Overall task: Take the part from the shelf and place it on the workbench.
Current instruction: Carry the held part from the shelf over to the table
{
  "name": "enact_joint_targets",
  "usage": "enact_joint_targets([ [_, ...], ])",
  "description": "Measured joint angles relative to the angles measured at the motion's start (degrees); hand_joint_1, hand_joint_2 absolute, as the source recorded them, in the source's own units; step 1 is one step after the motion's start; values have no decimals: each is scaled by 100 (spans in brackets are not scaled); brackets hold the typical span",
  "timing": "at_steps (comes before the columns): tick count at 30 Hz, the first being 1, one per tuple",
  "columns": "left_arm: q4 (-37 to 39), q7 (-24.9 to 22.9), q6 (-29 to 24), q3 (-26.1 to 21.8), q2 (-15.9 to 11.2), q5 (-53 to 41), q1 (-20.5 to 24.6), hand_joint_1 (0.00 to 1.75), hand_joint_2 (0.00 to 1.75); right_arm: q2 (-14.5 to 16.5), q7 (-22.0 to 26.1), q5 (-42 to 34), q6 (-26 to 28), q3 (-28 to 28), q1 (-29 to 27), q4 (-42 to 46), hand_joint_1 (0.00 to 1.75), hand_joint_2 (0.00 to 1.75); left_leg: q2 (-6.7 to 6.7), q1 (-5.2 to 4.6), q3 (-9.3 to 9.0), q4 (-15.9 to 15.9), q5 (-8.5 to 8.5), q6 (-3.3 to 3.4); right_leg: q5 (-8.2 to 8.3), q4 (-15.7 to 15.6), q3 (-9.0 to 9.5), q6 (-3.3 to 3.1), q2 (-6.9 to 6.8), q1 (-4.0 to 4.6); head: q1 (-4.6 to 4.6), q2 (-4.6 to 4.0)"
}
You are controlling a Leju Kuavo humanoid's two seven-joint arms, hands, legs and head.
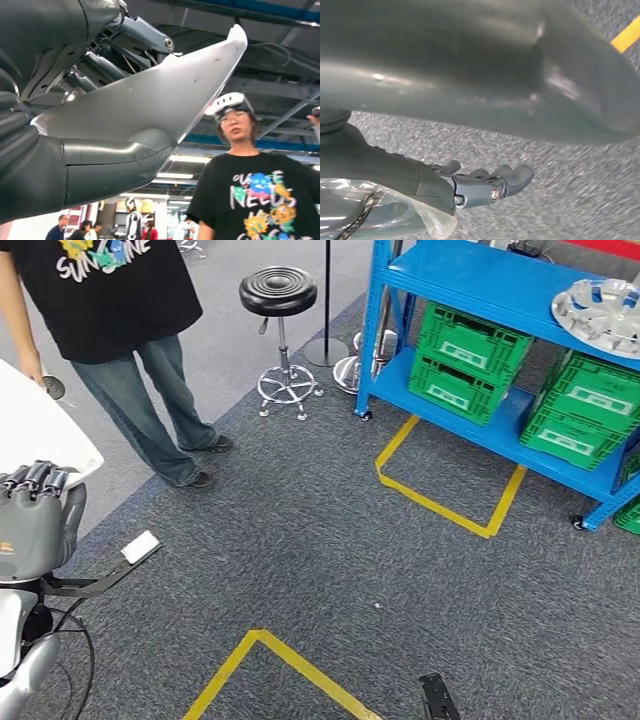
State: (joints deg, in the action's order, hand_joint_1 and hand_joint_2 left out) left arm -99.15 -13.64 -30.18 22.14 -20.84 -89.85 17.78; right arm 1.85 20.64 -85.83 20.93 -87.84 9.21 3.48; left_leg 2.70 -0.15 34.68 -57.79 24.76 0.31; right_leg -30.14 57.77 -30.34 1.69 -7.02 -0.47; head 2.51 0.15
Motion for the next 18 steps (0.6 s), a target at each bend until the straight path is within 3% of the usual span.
enact_joint_targets([
  [2,3,-63,4,91,-7,0,67,175,175,1,23,0,8,0,14,0,0,0,-136,29,-16,40,-25,79,-234,378,-172,34,302,-16,16,0],
  [4,15,-160,8,235,-7,0,140,175,175,1,32,0,14,0,-5,0,0,0,-279,30,-11,41,-24,124,-577,1186,-573,35,624,-20,30,0],
  [5,25,-210,7,328,-5,-1,163,175,175,1,35,0,16,1,-25,0,0,0,-365,25,-12,40,-22,132,-676,1540,-773,33,678,-17,34,0],
  [6,38,-252,4,426,-3,-1,180,175,175,-1,42,0,19,3,-43,0,0,0,-456,20,-15,38,-21,135,-664,1710,-898,26,699,-14,34,0],
  [7,53,-280,1,521,0,-2,197,175,175,-3,53,0,22,5,-54,-1,0,0,-550,15,-22,35,-20,135,-527,1637,-912,14,712,-11,35,0],
  [8,69,-298,-3,606,6,-2,217,175,175,-7,68,0,23,10,-56,-2,0,0,-638,13,-33,31,-18,131,-290,1324,-811,-4,749,-11,35,0],
  [10,96,-296,-19,732,26,-2,265,175,175,-24,92,0,23,25,-51,-8,0,0,-787,15,-35,11,-7,109,140,479,-474,-47,986,-26,33,0],
  [12,120,-253,-42,811,52,-3,306,175,175,-40,93,0,23,36,-52,-15,0,0,-913,34,5,-9,-12,52,260,55,-267,-71,1170,-33,31,0],
  [14,138,-195,-62,861,74,-3,319,175,175,-44,86,0,23,38,-54,-20,0,0,-1044,58,46,-4,-37,-26,252,10,-217,-95,1100,-24,32,0],
  [15,145,-159,-80,882,85,-3,315,175,175,-44,95,0,15,38,-51,-22,0,0,-1012,56,58,-18,-28,-58,263,-15,-198,-120,1033,-30,29,0],
  [16,153,-104,-107,898,95,-2,312,175,175,-45,119,0,-4,38,-47,-23,0,0,-893,45,93,-96,23,-86,271,-44,-171,-152,962,-40,13,0],
  [18,182,67,-202,914,124,-2,286,175,175,-49,205,-1,-96,41,-51,-27,0,0,-510,40,316,-587,289,-134,270,-85,-122,-203,808,-47,-21,0],
])
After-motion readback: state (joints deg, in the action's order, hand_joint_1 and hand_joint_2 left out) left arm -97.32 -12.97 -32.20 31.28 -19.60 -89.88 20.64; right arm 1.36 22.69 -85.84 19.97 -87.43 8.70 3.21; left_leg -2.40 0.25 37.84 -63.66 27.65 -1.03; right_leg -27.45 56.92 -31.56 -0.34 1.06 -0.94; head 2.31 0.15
